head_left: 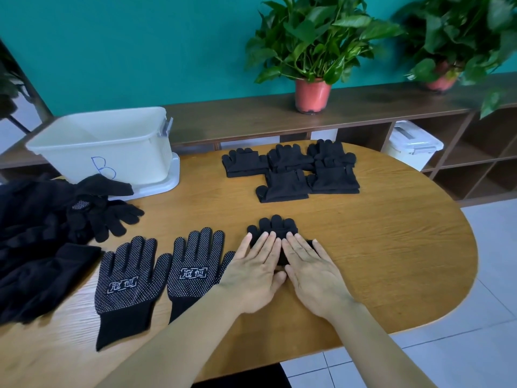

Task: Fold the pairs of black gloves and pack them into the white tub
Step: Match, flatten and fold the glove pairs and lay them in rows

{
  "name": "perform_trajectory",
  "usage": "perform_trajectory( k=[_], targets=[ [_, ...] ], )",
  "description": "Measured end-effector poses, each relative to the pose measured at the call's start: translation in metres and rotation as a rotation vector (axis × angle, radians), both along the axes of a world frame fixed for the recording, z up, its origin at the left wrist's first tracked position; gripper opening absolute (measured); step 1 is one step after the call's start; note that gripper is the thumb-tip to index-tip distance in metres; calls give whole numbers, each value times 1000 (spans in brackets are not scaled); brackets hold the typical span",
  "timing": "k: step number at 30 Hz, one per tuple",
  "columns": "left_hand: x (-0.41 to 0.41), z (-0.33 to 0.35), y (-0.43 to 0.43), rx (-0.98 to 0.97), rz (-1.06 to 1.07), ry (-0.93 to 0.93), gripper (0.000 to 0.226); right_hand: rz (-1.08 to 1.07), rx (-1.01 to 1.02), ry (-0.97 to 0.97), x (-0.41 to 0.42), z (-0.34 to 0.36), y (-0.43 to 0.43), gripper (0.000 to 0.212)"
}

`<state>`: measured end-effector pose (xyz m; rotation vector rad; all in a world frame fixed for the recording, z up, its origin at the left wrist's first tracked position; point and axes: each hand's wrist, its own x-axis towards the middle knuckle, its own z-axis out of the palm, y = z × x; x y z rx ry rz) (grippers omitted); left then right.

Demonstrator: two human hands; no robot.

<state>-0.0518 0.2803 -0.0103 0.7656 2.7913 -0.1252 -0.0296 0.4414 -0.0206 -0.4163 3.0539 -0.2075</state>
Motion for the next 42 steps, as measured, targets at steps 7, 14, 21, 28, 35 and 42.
perform_trajectory(
  k=[7,14,21,28,35,42],
  targets=[
    [-37,15,-19,-76,-14,-21,65,5,-38,-38,-33,9,-18,52],
    [-87,28,-62,-124,11,-76,62,66,-36,-18,-80,7,-61,56],
    [-135,24,-99,-86,97,-96,60,131,16,-21,-138,14,-97,58],
    [-168,9,-103,-6,122,-23,61,137,49,6,-180,12,-99,57],
    [-170,0,-105,77,142,-8,61,122,12,22,-181,9,-98,56],
    [-136,32,-142,206,261,128,60,110,-129,57,-142,27,-99,49]
  ],
)
